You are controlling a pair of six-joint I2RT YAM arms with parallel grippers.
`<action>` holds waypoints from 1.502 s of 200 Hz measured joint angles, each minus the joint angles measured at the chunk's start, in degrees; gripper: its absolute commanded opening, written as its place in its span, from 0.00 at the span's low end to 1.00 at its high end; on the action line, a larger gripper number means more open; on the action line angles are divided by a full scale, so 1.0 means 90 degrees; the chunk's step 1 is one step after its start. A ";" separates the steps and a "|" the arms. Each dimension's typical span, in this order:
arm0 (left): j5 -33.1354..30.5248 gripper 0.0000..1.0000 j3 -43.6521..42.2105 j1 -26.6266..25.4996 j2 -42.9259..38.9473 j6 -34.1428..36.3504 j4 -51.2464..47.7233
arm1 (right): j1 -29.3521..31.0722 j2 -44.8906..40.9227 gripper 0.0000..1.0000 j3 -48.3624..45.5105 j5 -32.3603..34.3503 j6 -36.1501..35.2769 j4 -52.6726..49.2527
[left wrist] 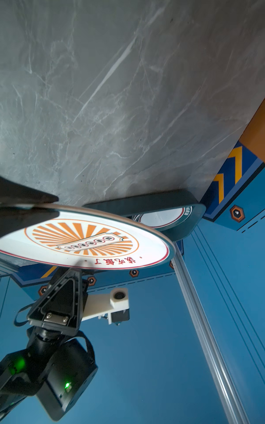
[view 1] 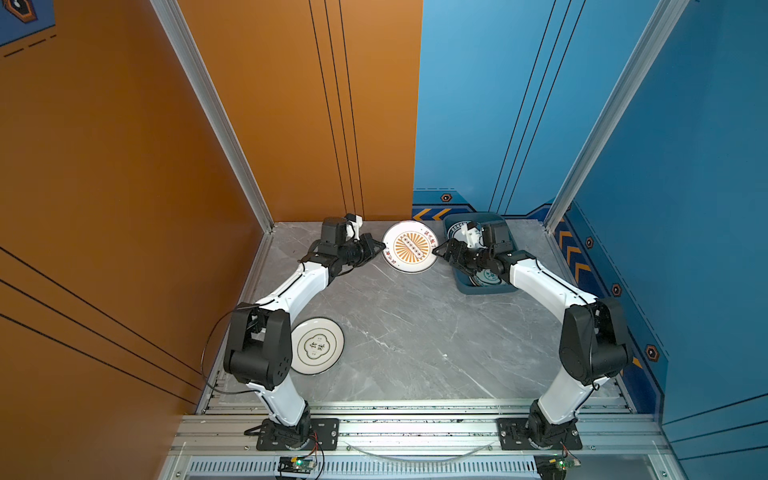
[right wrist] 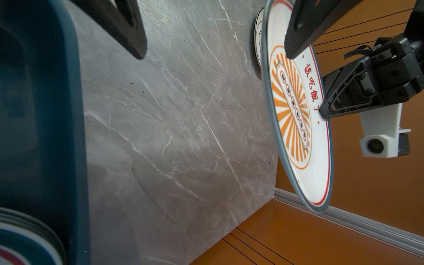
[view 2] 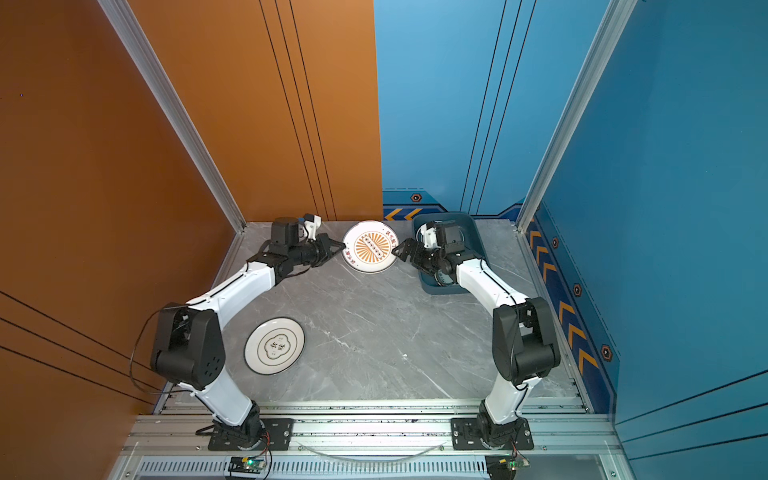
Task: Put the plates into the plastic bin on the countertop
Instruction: 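Grasp the raised orange-sunburst plate rim with the right gripper, then carry sunburst plate into bin with right gripper while left gripper moves to face-print plate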
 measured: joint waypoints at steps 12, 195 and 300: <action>0.0000 0.00 0.0000 -0.0124 -0.0027 0.0015 -0.0017 | 0.0032 0.0000 0.93 0.0000 -0.0075 0.0053 0.0134; -0.0056 0.37 0.0260 -0.0597 -0.0027 0.0066 -0.0814 | 0.0012 -0.0345 0.00 -0.0243 -0.0901 0.0695 0.0984; -0.2572 0.98 -0.0731 0.0153 -0.2329 0.1661 -0.2824 | -0.1525 0.0255 0.00 0.1105 -0.0051 0.0155 -0.0240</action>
